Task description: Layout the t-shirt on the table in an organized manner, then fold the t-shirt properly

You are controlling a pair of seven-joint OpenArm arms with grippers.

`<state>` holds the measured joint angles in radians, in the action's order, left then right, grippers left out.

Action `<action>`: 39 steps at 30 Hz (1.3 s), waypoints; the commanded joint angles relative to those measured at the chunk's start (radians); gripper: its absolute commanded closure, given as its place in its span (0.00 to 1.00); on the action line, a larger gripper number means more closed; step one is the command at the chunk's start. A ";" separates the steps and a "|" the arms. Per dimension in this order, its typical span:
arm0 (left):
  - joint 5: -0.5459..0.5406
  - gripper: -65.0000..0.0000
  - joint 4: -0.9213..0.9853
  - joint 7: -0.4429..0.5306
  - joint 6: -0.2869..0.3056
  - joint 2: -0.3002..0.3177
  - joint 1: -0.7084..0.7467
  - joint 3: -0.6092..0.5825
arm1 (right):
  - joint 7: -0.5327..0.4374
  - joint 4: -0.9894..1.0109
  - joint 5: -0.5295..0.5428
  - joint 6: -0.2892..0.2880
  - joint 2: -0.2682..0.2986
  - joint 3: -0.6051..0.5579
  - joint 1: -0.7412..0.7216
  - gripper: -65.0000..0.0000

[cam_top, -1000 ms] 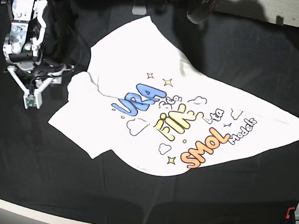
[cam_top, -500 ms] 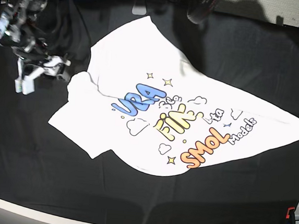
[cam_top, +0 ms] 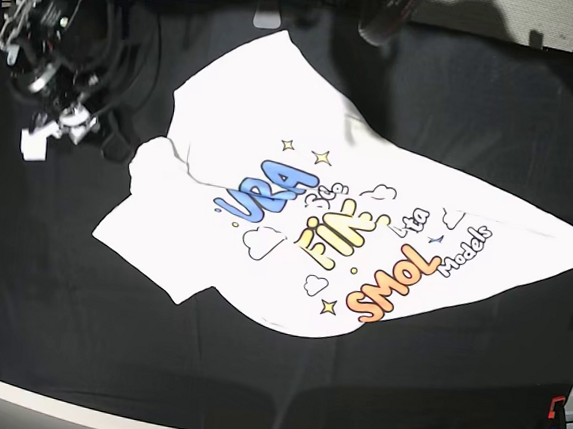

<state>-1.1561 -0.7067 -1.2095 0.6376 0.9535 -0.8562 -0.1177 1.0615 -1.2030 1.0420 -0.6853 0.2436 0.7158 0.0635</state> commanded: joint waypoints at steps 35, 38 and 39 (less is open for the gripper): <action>-0.024 0.48 -0.014 0.005 0.010 0.131 -0.178 0.006 | 0.060 0.053 -0.229 -0.013 0.310 0.005 -0.152 1.00; -0.064 0.48 -0.014 -0.005 0.010 0.145 -0.173 0.006 | 0.039 0.053 -0.230 -0.013 0.395 0.005 -0.153 1.00; -0.081 0.48 -0.014 -0.024 0.010 0.143 -0.171 0.006 | 0.035 0.053 -0.232 -0.013 0.419 0.005 -0.152 1.00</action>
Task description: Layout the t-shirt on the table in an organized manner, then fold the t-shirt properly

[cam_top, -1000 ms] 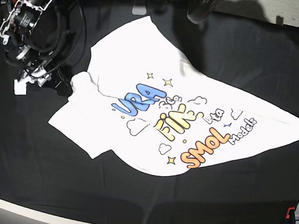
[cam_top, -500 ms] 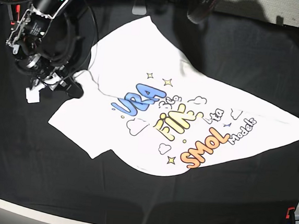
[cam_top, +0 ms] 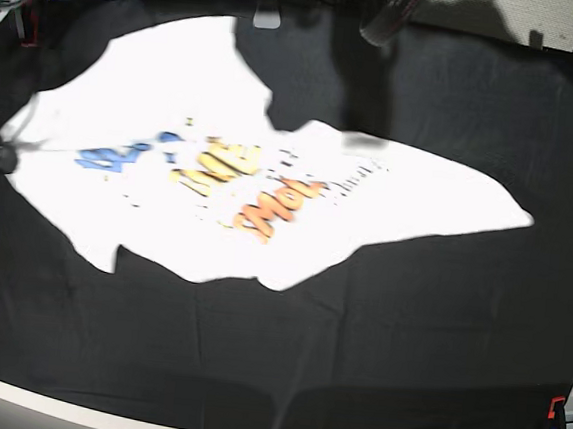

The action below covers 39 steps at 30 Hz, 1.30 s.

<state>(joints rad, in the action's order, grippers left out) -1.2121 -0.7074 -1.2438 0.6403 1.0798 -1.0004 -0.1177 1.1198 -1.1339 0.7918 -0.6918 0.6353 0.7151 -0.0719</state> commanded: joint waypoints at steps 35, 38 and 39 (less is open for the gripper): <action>0.496 0.48 -0.012 0.270 0.025 -1.041 0.254 0.005 | 0.014 -0.096 0.014 -0.006 0.088 0.006 -0.016 0.50; 0.632 0.48 -0.012 0.365 -0.013 -1.088 0.293 0.005 | 0.014 -0.119 0.031 -0.006 0.088 0.006 -0.016 0.50; 0.681 0.48 -0.012 0.401 -0.048 -1.097 0.303 0.005 | 0.014 -0.125 0.032 -0.006 0.088 0.006 -0.016 0.50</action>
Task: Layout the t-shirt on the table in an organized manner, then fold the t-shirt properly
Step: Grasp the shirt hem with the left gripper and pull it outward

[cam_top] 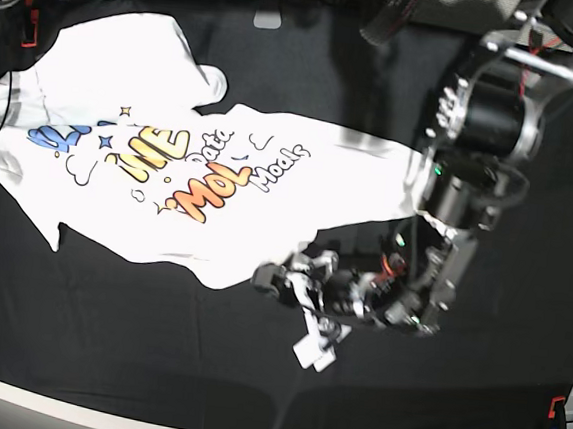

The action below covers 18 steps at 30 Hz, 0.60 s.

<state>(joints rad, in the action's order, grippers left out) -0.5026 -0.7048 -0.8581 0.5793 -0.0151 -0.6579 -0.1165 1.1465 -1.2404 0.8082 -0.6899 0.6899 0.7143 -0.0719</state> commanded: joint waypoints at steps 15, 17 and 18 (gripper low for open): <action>-0.008 0.48 -0.014 -0.049 -0.059 -0.024 0.002 0.004 | -0.013 -0.029 0.076 -0.008 0.034 0.006 -0.016 0.50; 0.017 0.48 -0.014 -0.020 -0.060 -0.024 0.015 0.004 | -0.013 -0.029 0.087 -0.008 0.033 0.006 -0.016 0.50; 0.034 0.48 -0.014 -0.006 -0.059 -0.023 0.026 0.004 | -0.013 -0.029 0.086 -0.008 0.034 0.006 -0.016 0.50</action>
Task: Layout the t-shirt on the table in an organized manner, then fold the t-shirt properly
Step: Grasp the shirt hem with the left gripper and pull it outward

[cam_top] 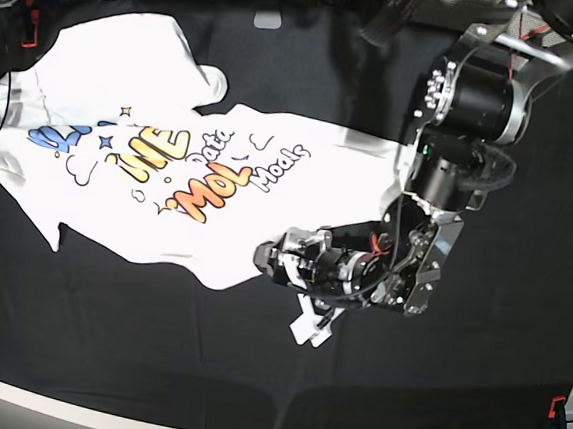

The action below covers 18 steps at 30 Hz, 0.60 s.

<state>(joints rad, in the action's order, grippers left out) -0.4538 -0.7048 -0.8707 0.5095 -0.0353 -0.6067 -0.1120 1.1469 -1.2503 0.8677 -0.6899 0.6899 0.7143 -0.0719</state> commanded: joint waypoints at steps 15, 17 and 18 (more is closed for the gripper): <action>0.054 1.00 -0.015 0.016 0.011 0.005 -0.026 -0.001 | -0.014 -0.019 0.030 -0.008 0.034 0.006 -0.016 0.50; 0.053 1.00 -0.015 -0.005 0.011 0.021 -0.044 -0.001 | -0.014 -0.018 0.030 -0.008 0.034 0.006 -0.016 0.50; 0.053 1.00 -0.015 -0.016 0.011 0.034 -0.056 -0.001 | -0.014 -0.019 0.030 -0.008 0.034 0.006 -0.016 0.50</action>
<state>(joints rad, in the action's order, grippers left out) -0.3847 -0.7048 -0.8993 0.5171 -0.0071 -0.6224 -0.1131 1.1469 -1.2503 0.8719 -0.6899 0.6899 0.7143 -0.0719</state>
